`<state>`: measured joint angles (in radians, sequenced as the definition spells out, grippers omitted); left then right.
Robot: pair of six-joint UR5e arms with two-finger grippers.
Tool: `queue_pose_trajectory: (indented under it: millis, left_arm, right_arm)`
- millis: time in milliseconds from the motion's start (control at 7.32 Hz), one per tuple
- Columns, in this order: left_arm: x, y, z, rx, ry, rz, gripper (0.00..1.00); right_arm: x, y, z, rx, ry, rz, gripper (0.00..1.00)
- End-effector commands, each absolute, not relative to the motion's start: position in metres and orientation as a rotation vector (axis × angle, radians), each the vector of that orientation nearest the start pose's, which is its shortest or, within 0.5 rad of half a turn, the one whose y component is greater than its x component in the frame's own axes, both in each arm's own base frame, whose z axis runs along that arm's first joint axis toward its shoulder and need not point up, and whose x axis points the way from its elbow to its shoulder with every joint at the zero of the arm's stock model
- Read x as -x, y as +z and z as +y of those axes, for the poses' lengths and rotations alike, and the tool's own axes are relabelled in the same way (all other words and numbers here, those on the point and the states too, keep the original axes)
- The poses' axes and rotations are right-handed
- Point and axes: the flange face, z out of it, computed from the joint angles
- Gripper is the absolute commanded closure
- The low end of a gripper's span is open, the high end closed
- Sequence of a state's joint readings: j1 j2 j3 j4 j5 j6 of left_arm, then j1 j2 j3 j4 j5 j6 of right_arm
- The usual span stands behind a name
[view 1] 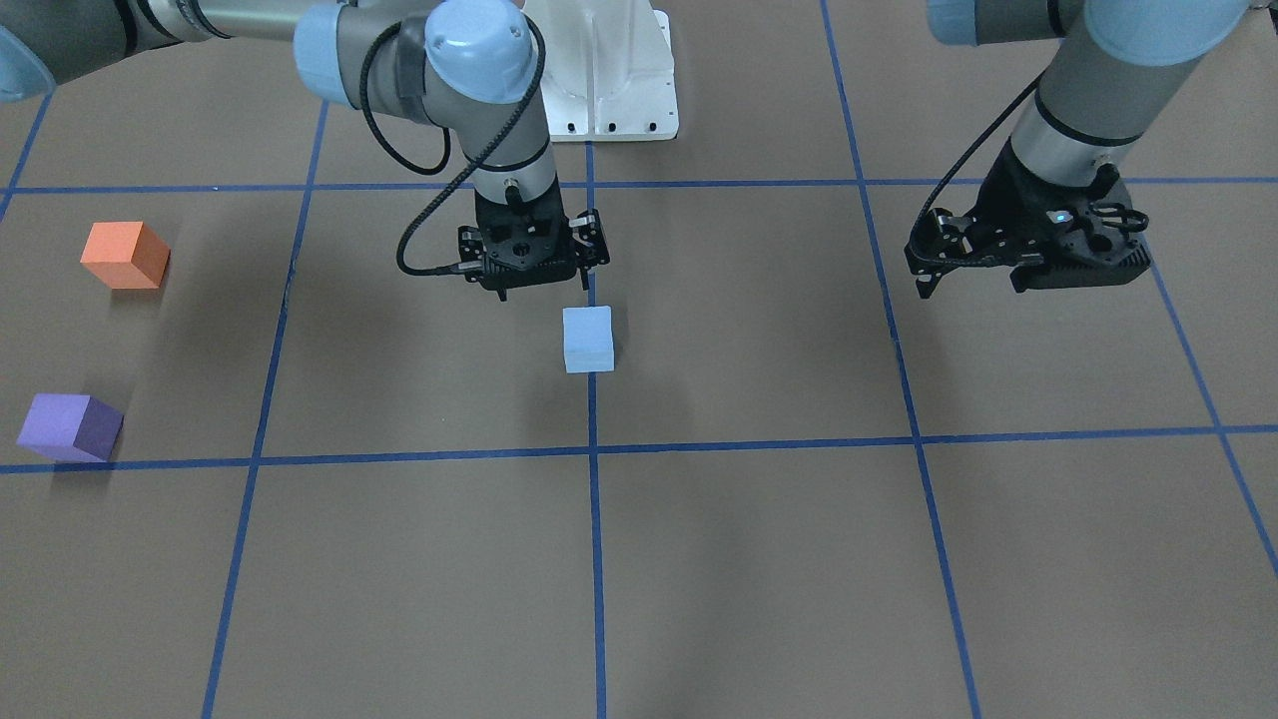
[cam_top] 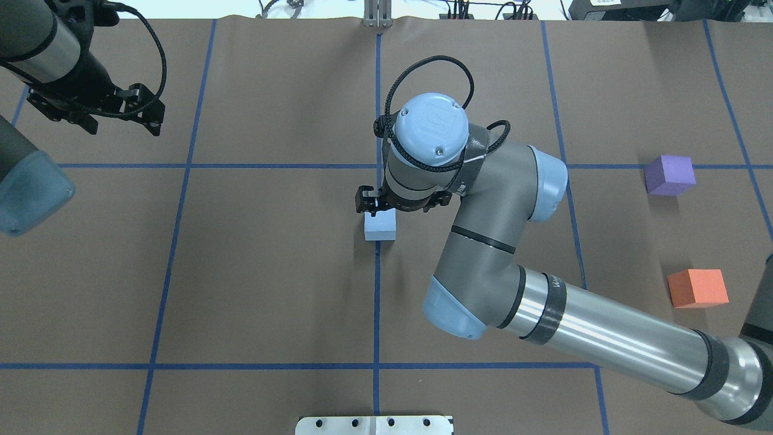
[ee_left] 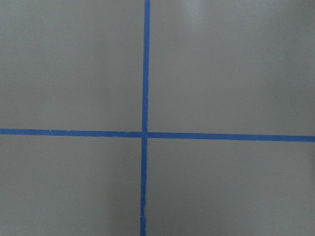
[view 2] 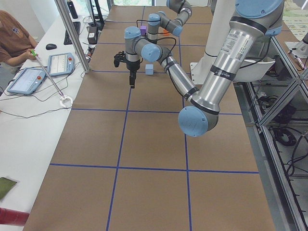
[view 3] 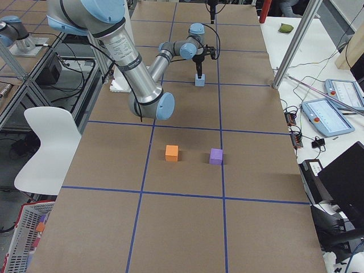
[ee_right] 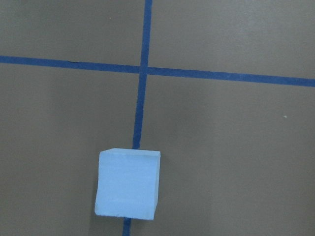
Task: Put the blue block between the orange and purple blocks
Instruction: 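Lower the right gripper onto the light blue cube while the left arm withdraws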
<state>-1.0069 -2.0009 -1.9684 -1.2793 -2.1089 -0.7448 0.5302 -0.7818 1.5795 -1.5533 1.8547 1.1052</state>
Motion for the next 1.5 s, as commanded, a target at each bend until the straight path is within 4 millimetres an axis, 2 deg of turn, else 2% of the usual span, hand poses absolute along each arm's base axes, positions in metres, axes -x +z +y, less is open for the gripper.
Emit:
queue_pose_trajectory:
  millis: [0,410,957,1094,1230,1367]
  left_arm:
    - [-0.231,0.291,-0.529,-0.095,-0.019,0.723,0.0]
    - [-0.232,0.294,-0.53,-0.091,-0.02,0.721,0.0]
    - [-0.232,0.295,-0.531,-0.091,-0.021,0.719,0.0]
    - [-0.231,0.294,-0.531,-0.093,-0.022,0.719,0.0]
    - [-0.231,0.295,-0.53,-0.092,-0.021,0.718,0.0]
    - [-0.23,0.295,-0.528,-0.094,-0.02,0.721,0.0]
  right_arm:
    - [0.591,0.167,-0.458,-0.148,-0.062,-0.834,0.0]
    - [0.612,0.179,-0.469,-0.126,-0.058,-0.79,0.0]
    - [0.635,0.199,-0.47,-0.113,-0.064,-0.754,0.0]
    - [0.636,0.199,-0.47,-0.111,-0.062,-0.754,0.11]
    - [0.642,0.195,-0.461,-0.077,0.005,-0.766,0.87]
    - [0.641,0.19,-0.46,-0.073,0.015,-0.775,1.0]
